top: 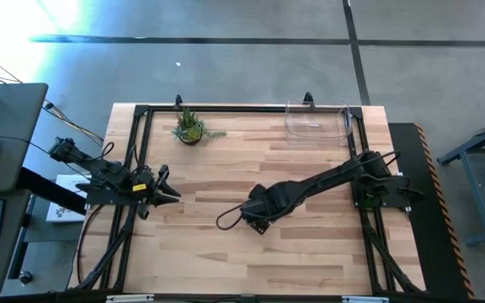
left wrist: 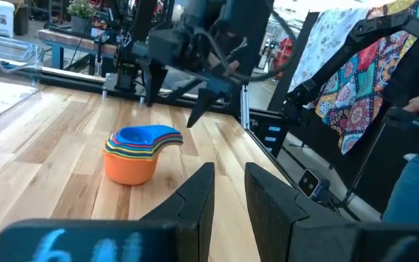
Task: Nest measuring cups in basket
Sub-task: Put the stacked measuring cups into the transparent bin
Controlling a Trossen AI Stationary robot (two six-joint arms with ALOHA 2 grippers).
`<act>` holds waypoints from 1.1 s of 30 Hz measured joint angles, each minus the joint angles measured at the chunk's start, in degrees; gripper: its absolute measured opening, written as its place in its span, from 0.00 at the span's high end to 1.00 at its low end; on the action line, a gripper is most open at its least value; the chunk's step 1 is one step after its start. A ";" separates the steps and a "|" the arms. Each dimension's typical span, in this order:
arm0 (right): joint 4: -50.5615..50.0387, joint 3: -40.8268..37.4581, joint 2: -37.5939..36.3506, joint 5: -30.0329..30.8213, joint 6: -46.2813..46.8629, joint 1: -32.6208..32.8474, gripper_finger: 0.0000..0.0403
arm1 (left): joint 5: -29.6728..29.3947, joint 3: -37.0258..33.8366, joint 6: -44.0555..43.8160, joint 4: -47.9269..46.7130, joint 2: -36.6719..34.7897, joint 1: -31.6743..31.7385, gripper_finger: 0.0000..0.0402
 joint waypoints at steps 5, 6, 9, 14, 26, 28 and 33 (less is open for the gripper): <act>4.11 -4.03 0.00 -0.47 1.39 0.02 0.01 | 0.00 0.00 0.00 -0.01 0.01 -0.02 0.83; 4.21 -4.40 0.00 -0.46 1.54 0.02 0.01 | 0.00 0.00 0.00 0.00 0.00 -0.01 0.83; 5.34 -5.50 -0.04 -0.05 1.70 0.02 0.01 | 0.01 0.00 0.00 0.00 0.01 -0.02 0.83; 10.03 -8.53 -0.07 0.41 1.64 0.01 0.01 | -0.01 0.00 0.00 0.00 0.00 0.00 0.83; 13.15 -12.37 -0.06 2.45 2.46 -0.21 0.09 | 0.00 0.00 0.01 0.00 0.01 -0.02 0.83; 12.80 -12.37 -0.06 2.13 2.37 -0.65 0.13 | -0.01 0.00 0.00 -0.01 0.00 -0.02 0.83; 12.79 -12.37 -0.06 1.20 1.51 -1.53 0.20 | 0.00 0.00 -0.01 0.00 0.01 -0.02 0.83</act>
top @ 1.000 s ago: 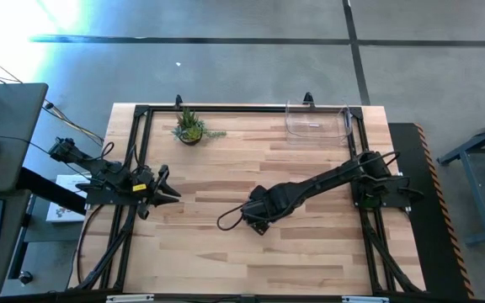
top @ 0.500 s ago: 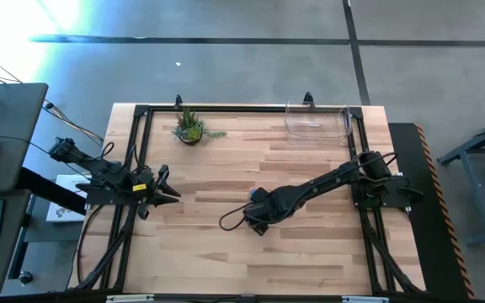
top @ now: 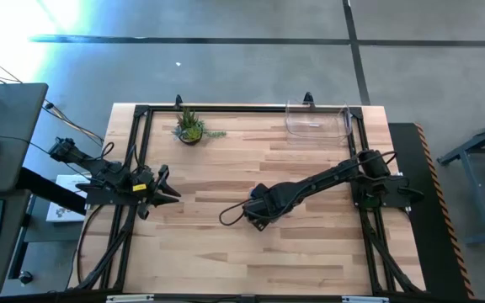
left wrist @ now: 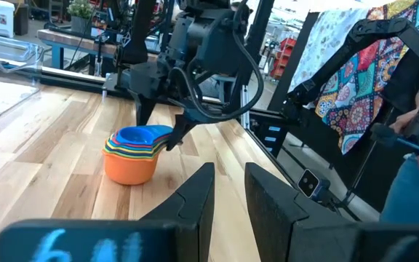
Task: Nest measuring cups in basket
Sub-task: Put the stacked measuring cups into the transparent bin
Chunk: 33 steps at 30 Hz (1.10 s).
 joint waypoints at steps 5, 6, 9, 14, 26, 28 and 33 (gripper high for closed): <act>0.48 0.00 0.83 -1.17 -0.01 -0.07 0.21 | 0.01 0.00 0.01 0.00 0.01 0.02 0.83; 0.55 0.00 1.32 -1.53 0.00 -0.07 0.21 | 0.00 0.00 0.01 0.00 0.00 0.00 0.83; 1.02 -0.06 1.53 -1.32 0.01 -0.07 0.21 | -0.01 0.00 0.01 -0.01 0.00 -0.01 0.83; 1.45 0.07 1.86 -1.30 0.46 -0.13 0.21 | 0.01 0.00 0.01 -0.01 -0.01 0.00 0.83; 1.40 0.02 2.93 -2.14 2.15 -0.13 0.30 | 0.01 0.00 0.01 -0.03 0.01 0.01 0.83; 1.53 0.04 3.15 -2.13 2.31 -0.13 0.35 | -0.01 0.00 0.01 0.00 -0.02 0.02 0.83; 1.48 0.04 3.30 -2.13 3.50 -0.13 0.49 | 0.01 0.00 0.02 -0.02 0.00 0.02 0.83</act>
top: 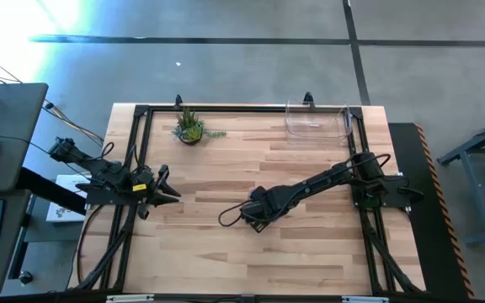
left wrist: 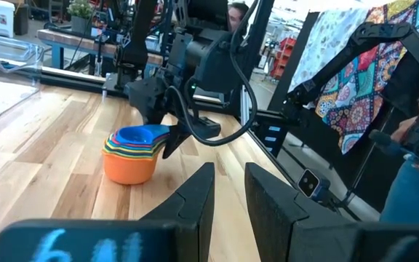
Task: Nest measuring cups in basket
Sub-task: Put the stacked measuring cups into the transparent bin
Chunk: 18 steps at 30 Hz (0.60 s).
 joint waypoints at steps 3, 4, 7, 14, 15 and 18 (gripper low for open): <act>-0.01 0.00 0.00 -0.20 0.12 -0.03 0.55 | 0.00 0.00 -0.01 0.00 -0.01 -0.02 0.83; -0.06 0.00 0.00 -0.32 0.17 -0.04 0.57 | 0.00 0.00 0.00 0.00 -0.01 -0.02 0.83; -0.03 0.00 0.00 -0.69 0.85 -0.12 0.61 | 0.00 0.00 -0.01 0.00 -0.01 -0.02 0.83; -0.06 0.00 0.00 -1.63 1.53 -0.19 0.63 | 0.00 0.00 -0.03 0.00 -0.01 0.00 0.83; -0.06 0.00 0.00 -1.74 1.53 -0.23 0.63 | 0.00 0.00 -0.01 0.00 -0.01 -0.02 0.83; -0.03 0.00 0.00 -1.74 1.58 -0.24 0.63 | 0.00 0.00 -0.03 0.00 -0.01 0.00 0.83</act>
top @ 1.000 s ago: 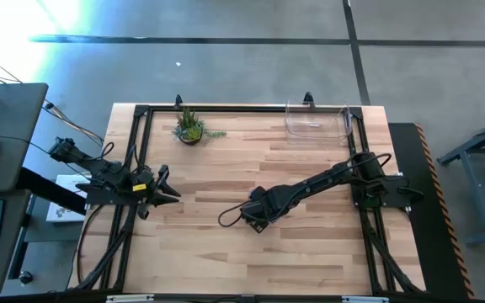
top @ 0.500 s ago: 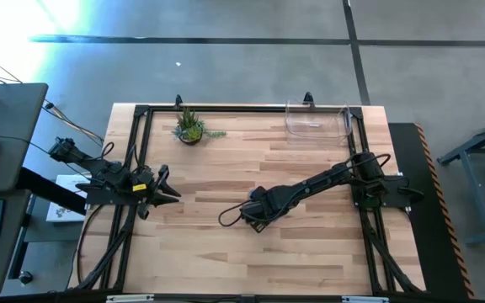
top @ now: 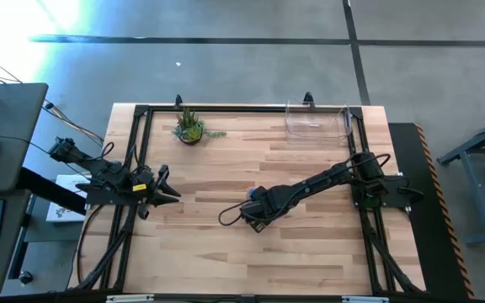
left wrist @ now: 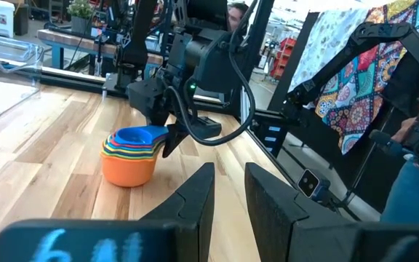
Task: Nest measuring cups in basket
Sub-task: Put the stacked measuring cups into the transparent bin
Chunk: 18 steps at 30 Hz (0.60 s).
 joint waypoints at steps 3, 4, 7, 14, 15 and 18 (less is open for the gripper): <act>0.02 0.00 0.00 -0.04 0.85 0.00 0.63 | 0.00 0.00 0.02 0.01 0.00 -0.01 0.83; 0.00 0.00 0.00 -0.08 1.12 0.00 0.63 | 0.00 0.00 0.00 0.01 0.00 0.00 0.83; 0.02 0.00 0.00 -0.18 1.42 0.02 0.63 | 0.00 0.00 0.02 0.00 0.00 0.00 0.83; -1.74 2.03 -0.02 0.77 1.43 0.02 0.63 | 0.00 0.00 0.02 0.00 0.00 -0.02 0.83; -2.16 2.40 -0.04 1.16 1.44 0.02 0.63 | 0.00 0.00 0.02 0.01 0.00 -0.01 0.83; -2.80 2.95 -0.04 1.32 1.46 0.02 0.63 | 0.00 0.00 0.02 0.02 0.00 0.00 0.83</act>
